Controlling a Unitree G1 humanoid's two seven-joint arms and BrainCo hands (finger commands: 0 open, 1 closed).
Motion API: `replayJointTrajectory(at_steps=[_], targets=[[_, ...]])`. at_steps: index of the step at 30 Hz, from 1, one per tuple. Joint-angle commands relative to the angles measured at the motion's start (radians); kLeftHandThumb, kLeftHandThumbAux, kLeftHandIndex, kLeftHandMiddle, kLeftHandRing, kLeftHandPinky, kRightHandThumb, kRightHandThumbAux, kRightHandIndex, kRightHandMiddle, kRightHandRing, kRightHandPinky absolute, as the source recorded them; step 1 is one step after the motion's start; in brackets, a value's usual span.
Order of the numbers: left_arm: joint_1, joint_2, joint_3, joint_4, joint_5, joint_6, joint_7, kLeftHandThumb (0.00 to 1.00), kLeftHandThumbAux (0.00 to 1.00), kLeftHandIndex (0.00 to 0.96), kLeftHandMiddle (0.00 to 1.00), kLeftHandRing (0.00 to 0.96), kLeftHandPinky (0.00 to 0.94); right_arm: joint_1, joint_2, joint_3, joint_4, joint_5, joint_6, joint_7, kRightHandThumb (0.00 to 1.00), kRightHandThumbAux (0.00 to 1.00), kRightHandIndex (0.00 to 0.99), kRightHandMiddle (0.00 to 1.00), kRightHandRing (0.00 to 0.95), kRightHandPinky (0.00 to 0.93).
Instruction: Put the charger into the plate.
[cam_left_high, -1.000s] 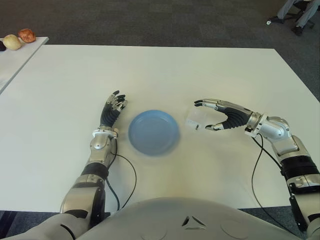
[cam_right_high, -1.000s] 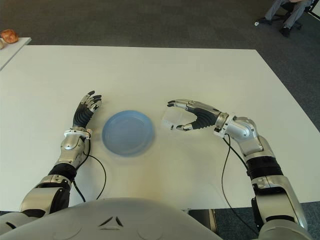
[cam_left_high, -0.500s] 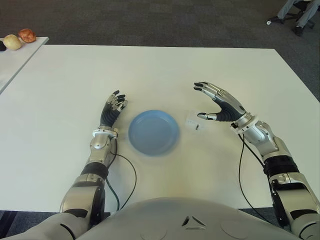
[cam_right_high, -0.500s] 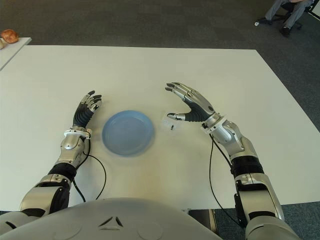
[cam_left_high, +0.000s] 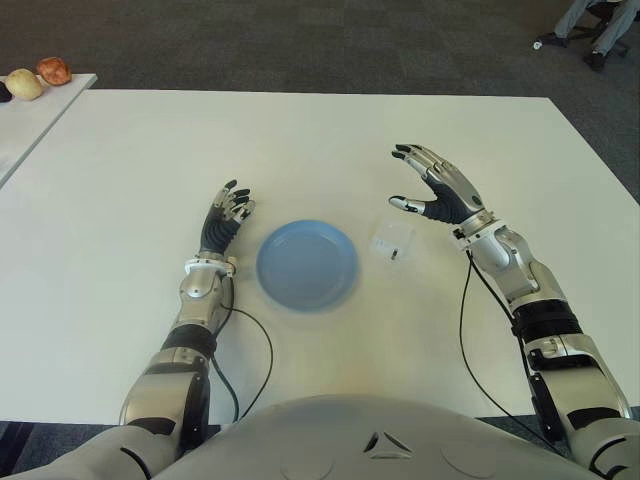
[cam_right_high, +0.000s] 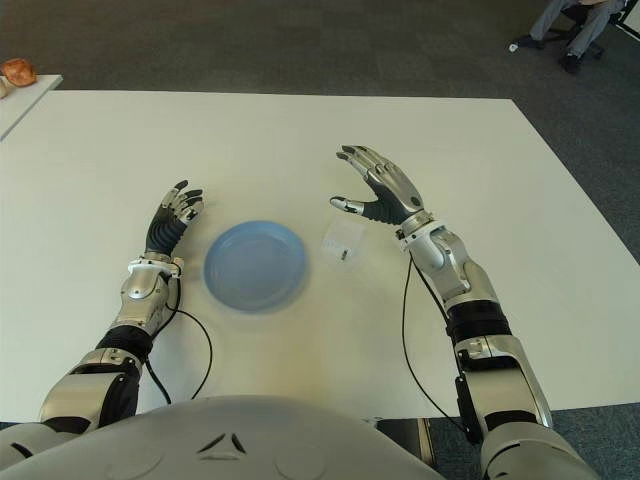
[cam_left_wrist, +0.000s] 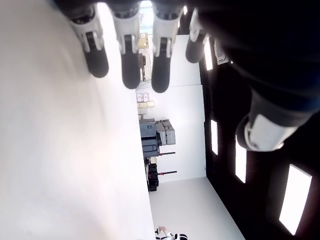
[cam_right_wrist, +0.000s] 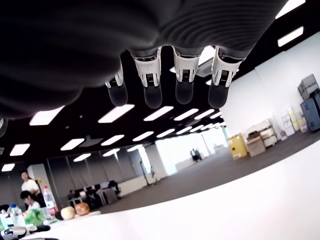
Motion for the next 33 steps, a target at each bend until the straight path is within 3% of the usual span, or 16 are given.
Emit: replayJointTrajectory(at_steps=[1, 9, 20, 33], targets=[[0.071, -0.014, -0.018, 0.046, 0.021, 0.058, 0.011, 0.0, 0.546, 0.093, 0.215, 0.196, 0.174, -0.018, 0.0, 0.041, 0.013, -0.057, 0.042, -0.04, 0.378, 0.131, 0.0, 0.0, 0.0, 0.0], [0.075, -0.017, -0.022, 0.036, 0.022, 0.057, 0.024, 0.0, 0.545, 0.103, 0.222, 0.199, 0.169, -0.014, -0.024, 0.085, -0.004, -0.094, 0.091, -0.03, 0.336, 0.127, 0.0, 0.0, 0.0, 0.0], [0.075, -0.024, -0.021, 0.031, 0.015, 0.064, 0.019, 0.0, 0.543, 0.098, 0.222, 0.199, 0.177, 0.04, -0.04, 0.132, -0.091, -0.127, 0.246, 0.069, 0.305, 0.11, 0.0, 0.0, 0.0, 0.0], [0.071, -0.03, -0.024, 0.035, 0.017, 0.055, 0.019, 0.0, 0.538, 0.102, 0.228, 0.208, 0.187, 0.135, -0.096, 0.137, -0.251, -0.109, 0.335, 0.206, 0.305, 0.105, 0.0, 0.0, 0.0, 0.0]])
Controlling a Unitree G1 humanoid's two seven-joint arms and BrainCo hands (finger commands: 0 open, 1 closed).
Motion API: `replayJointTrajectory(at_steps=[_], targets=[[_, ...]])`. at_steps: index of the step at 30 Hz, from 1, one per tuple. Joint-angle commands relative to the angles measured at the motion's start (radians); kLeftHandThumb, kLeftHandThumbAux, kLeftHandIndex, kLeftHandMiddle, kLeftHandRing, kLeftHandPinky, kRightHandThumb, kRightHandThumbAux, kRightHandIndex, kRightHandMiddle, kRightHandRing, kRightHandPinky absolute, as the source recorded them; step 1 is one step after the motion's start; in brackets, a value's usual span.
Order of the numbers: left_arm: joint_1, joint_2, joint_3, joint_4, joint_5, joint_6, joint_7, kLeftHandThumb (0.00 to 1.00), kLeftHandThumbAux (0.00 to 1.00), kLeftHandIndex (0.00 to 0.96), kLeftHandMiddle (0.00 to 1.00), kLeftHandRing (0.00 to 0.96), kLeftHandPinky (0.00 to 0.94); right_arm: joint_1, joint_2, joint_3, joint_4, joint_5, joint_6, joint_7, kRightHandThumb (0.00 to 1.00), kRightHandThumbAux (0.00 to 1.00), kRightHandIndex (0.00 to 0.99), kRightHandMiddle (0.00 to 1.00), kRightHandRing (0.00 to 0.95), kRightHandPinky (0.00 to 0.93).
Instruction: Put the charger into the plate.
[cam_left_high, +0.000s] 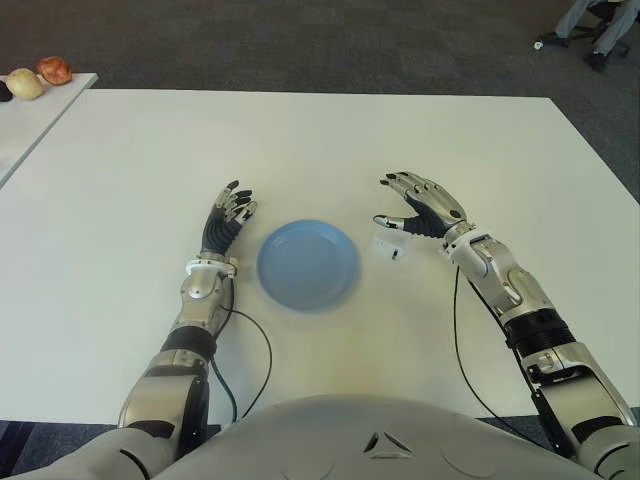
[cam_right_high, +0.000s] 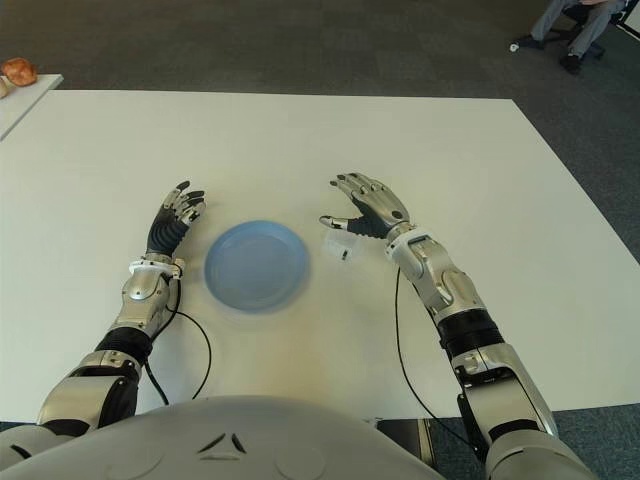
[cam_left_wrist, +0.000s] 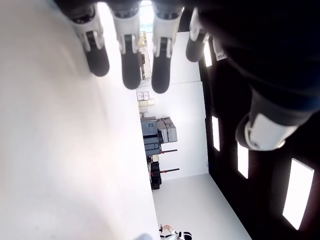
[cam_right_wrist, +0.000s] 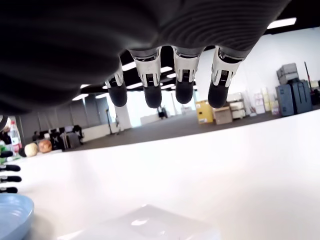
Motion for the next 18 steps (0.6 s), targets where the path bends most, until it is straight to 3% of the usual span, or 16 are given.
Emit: replayJointTrajectory(at_steps=[1, 18], targets=[[0.062, -0.024, -0.011, 0.053, 0.007, 0.049, 0.0, 0.0, 0.537, 0.102, 0.227, 0.206, 0.183, 0.046, -0.035, -0.002, -0.073, 0.004, 0.037, 0.071, 0.304, 0.106, 0.0, 0.0, 0.0, 0.0], [0.059, -0.029, -0.013, 0.046, 0.012, 0.058, 0.01, 0.0, 0.537, 0.107, 0.228, 0.207, 0.192, 0.126, -0.076, -0.001, -0.244, -0.023, 0.172, 0.238, 0.315, 0.108, 0.0, 0.0, 0.0, 0.0]])
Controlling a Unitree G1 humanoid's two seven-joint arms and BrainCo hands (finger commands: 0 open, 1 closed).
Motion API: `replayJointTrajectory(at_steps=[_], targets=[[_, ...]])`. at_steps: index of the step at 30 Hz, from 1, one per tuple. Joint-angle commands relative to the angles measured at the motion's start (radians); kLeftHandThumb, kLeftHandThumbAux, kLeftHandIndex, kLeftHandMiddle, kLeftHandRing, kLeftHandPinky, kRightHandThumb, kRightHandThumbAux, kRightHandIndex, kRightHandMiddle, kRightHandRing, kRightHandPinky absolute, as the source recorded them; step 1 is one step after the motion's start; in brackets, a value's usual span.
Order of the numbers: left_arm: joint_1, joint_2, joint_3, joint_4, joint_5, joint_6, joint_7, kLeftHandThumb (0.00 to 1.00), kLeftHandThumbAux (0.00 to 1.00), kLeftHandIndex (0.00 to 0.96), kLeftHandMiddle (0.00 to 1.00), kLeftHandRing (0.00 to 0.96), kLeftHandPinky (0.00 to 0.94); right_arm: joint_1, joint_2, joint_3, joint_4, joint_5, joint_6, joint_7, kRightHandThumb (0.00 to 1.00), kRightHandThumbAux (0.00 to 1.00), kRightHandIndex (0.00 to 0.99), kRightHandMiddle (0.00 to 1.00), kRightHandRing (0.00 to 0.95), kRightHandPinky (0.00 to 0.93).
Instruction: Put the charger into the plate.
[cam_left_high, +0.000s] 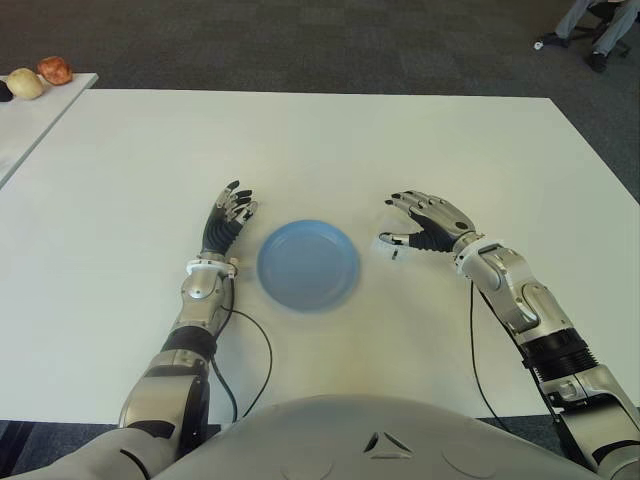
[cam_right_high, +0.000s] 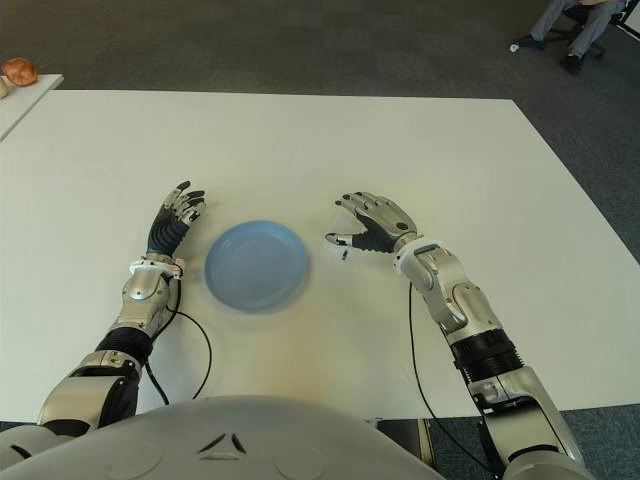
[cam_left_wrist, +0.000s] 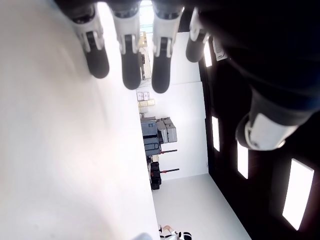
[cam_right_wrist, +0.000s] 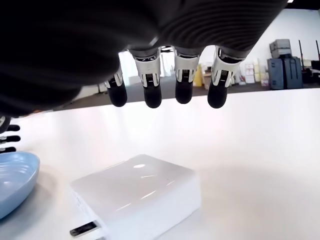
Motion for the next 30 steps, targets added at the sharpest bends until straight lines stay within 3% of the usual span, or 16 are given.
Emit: replayJointTrajectory(at_steps=[1, 15, 30], targets=[[0.057, -0.026, -0.013, 0.049, 0.011, 0.057, 0.008, 0.0, 0.536, 0.107, 0.228, 0.206, 0.191, 0.026, -0.019, -0.001, -0.027, -0.011, 0.027, 0.036, 0.316, 0.107, 0.0, 0.0, 0.0, 0.0], [0.054, -0.027, -0.012, 0.049, 0.013, 0.065, 0.013, 0.0, 0.534, 0.109, 0.228, 0.209, 0.197, 0.069, -0.036, -0.013, -0.043, 0.0, 0.026, 0.038, 0.325, 0.102, 0.0, 0.0, 0.0, 0.0], [0.057, -0.021, -0.018, 0.049, 0.019, 0.052, 0.008, 0.0, 0.521, 0.11, 0.235, 0.216, 0.207, 0.05, -0.023, -0.003, 0.021, -0.01, 0.022, -0.004, 0.336, 0.095, 0.0, 0.0, 0.0, 0.0]])
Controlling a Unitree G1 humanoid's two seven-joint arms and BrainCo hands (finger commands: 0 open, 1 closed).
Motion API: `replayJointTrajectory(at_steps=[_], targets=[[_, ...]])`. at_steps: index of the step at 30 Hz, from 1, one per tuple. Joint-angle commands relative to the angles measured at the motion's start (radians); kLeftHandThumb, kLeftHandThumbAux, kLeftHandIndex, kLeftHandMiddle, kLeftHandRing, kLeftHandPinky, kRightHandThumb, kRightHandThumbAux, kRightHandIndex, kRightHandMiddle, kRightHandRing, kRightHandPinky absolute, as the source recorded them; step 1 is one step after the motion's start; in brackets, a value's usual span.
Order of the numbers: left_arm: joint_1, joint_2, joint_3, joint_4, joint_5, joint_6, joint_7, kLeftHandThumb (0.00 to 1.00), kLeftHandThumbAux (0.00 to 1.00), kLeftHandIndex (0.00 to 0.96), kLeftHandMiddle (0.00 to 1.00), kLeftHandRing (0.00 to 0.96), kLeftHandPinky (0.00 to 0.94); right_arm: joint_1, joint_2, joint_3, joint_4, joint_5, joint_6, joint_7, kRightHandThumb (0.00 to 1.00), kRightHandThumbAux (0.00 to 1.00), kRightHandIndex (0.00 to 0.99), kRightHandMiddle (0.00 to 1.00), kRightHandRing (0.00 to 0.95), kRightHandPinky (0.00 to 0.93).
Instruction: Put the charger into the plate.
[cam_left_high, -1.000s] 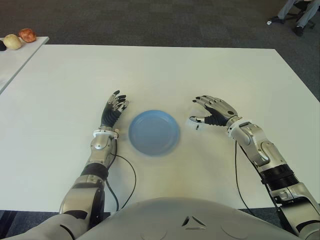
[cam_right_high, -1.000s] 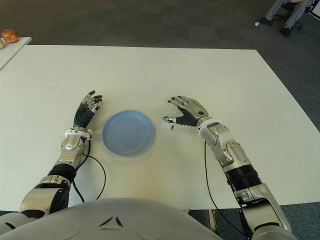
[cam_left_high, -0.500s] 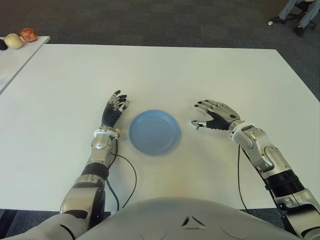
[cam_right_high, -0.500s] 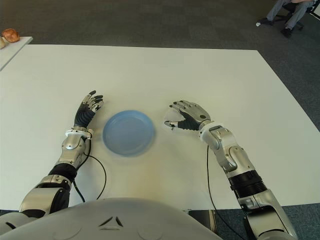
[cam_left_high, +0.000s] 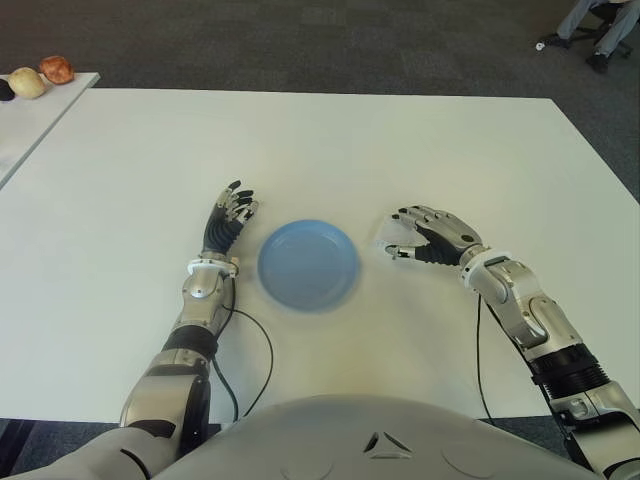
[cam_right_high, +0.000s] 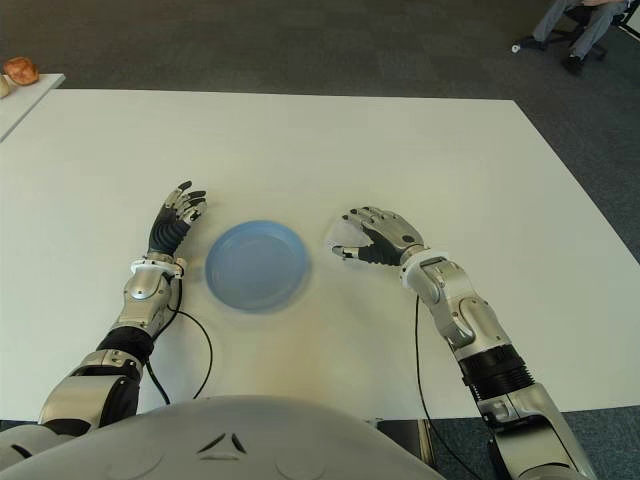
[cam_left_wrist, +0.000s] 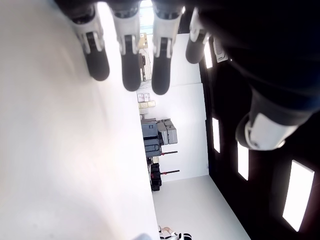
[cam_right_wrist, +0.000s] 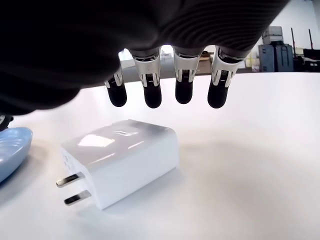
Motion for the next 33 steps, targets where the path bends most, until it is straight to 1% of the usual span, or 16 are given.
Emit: replayJointTrajectory(at_steps=[1, 8, 15, 27, 33], targets=[[0.059, -0.018, -0.016, 0.048, 0.016, 0.05, 0.001, 0.0, 0.52, 0.107, 0.235, 0.215, 0.201, -0.016, 0.006, 0.008, 0.035, -0.009, 0.0, -0.018, 0.337, 0.093, 0.0, 0.0, 0.0, 0.0], [0.065, -0.017, -0.016, 0.042, 0.014, 0.05, -0.009, 0.0, 0.521, 0.093, 0.227, 0.207, 0.189, -0.044, 0.019, 0.019, 0.076, -0.018, 0.006, -0.045, 0.337, 0.087, 0.0, 0.0, 0.0, 0.0], [0.062, -0.016, -0.016, 0.045, 0.011, 0.049, -0.018, 0.0, 0.514, 0.091, 0.22, 0.202, 0.189, -0.079, 0.043, 0.032, 0.124, -0.02, 0.014, -0.072, 0.336, 0.087, 0.0, 0.0, 0.0, 0.0], [0.072, -0.02, -0.022, 0.022, 0.018, 0.057, -0.006, 0.0, 0.502, 0.095, 0.226, 0.213, 0.221, -0.142, 0.079, 0.064, 0.213, -0.044, 0.038, -0.107, 0.333, 0.09, 0.0, 0.0, 0.0, 0.0], [0.074, -0.02, -0.026, 0.014, 0.021, 0.067, -0.007, 0.0, 0.499, 0.094, 0.224, 0.21, 0.203, -0.172, 0.097, 0.079, 0.255, -0.051, 0.051, -0.115, 0.33, 0.088, 0.0, 0.0, 0.0, 0.0]])
